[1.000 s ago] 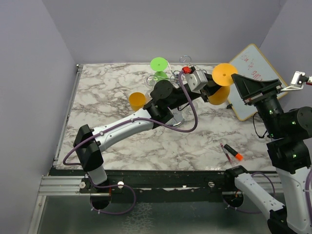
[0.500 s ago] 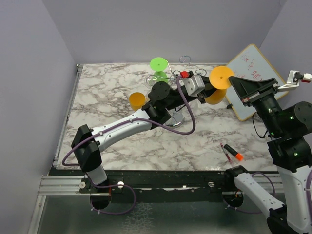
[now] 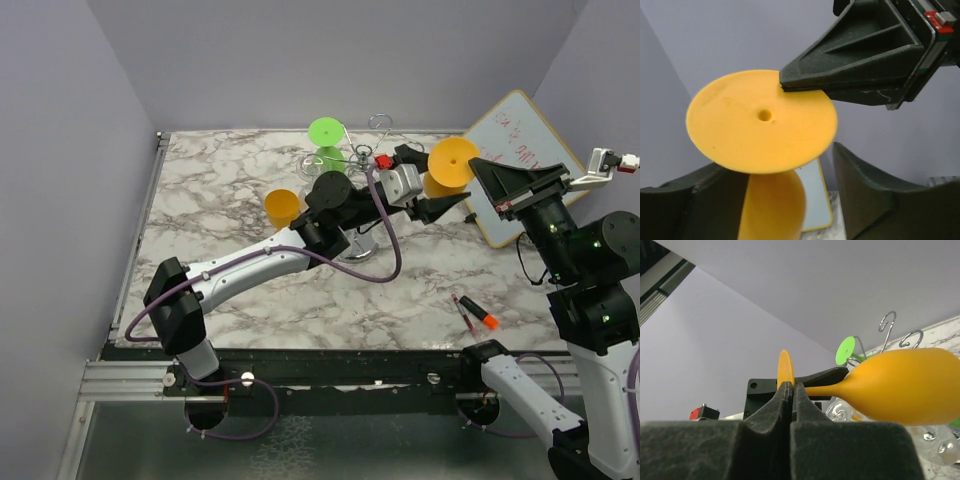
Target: Place the wine glass upside down on the wine glass rack
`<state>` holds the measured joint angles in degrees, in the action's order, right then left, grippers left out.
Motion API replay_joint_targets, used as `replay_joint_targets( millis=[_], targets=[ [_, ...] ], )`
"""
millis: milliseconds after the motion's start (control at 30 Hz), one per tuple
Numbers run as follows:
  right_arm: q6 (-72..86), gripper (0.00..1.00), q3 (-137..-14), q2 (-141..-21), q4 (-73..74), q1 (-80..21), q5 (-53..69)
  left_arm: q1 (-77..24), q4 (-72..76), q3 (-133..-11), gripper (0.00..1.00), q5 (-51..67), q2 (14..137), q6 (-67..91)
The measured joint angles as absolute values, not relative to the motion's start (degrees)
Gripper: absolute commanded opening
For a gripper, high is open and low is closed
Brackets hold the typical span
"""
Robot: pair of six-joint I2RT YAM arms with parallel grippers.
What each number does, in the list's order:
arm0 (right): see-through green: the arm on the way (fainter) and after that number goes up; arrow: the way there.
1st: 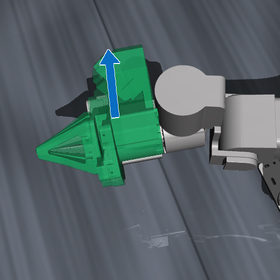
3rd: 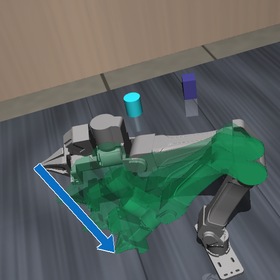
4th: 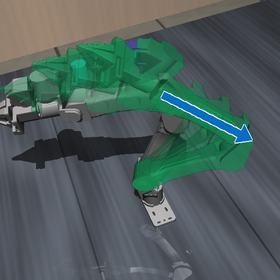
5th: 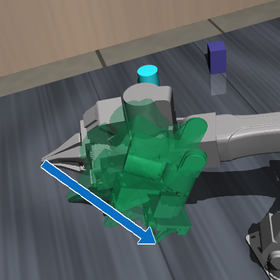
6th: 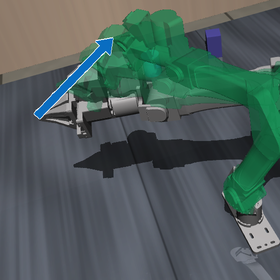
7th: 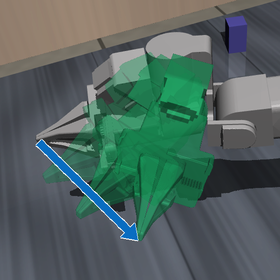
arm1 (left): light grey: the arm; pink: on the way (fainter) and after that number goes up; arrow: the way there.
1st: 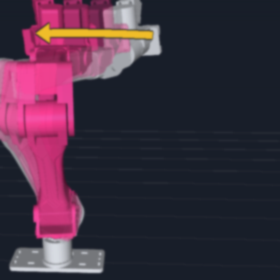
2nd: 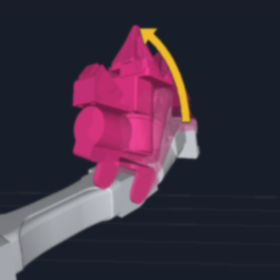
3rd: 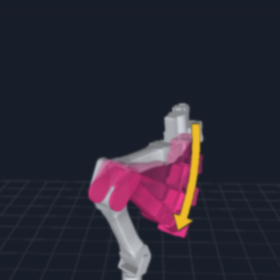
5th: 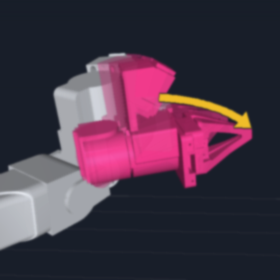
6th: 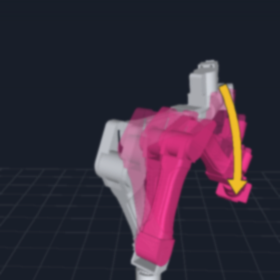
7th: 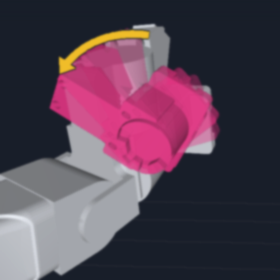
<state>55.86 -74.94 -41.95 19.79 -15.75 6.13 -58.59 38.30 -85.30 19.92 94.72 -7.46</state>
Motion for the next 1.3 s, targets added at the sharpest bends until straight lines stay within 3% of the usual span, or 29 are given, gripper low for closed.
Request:
replay_joint_targets(
  millis=[133, 267, 633, 1033, 1300],
  targets=[
    [55.6, 0.01, -73.0, -40.6, 19.8, -15.7, 2.6, -59.1, 37.1, -82.2, 0.91, 19.5, 93.5, -6.4],
    [55.5, 0.01, -71.0, -39.2, 19.8, -15.7, -0.8, -59.3, 36.3, -77.9, 0.98, 18.7, 90.2, -5.1],
    [52.9, 0.01, -70.6, -39.2, 19.7, -15.7, -9.9, -59.3, 35.7, -73.4, 0.99, 12.8, 79.0, -0.4],
    [50.9, 0.01, -67.9, -50.5, 13.7, -15.7, -12.7, -59.3, 18.8, -69.2, 0.99, -10.9, 64.1, -2.0],
    [49.5, 0.01, -68.6, -58.9, 8.6, -15.7, -13.8, -59.3, 6.9, -63.6, 0.99, -23.9, 47.6, -4.4]
  ],
)
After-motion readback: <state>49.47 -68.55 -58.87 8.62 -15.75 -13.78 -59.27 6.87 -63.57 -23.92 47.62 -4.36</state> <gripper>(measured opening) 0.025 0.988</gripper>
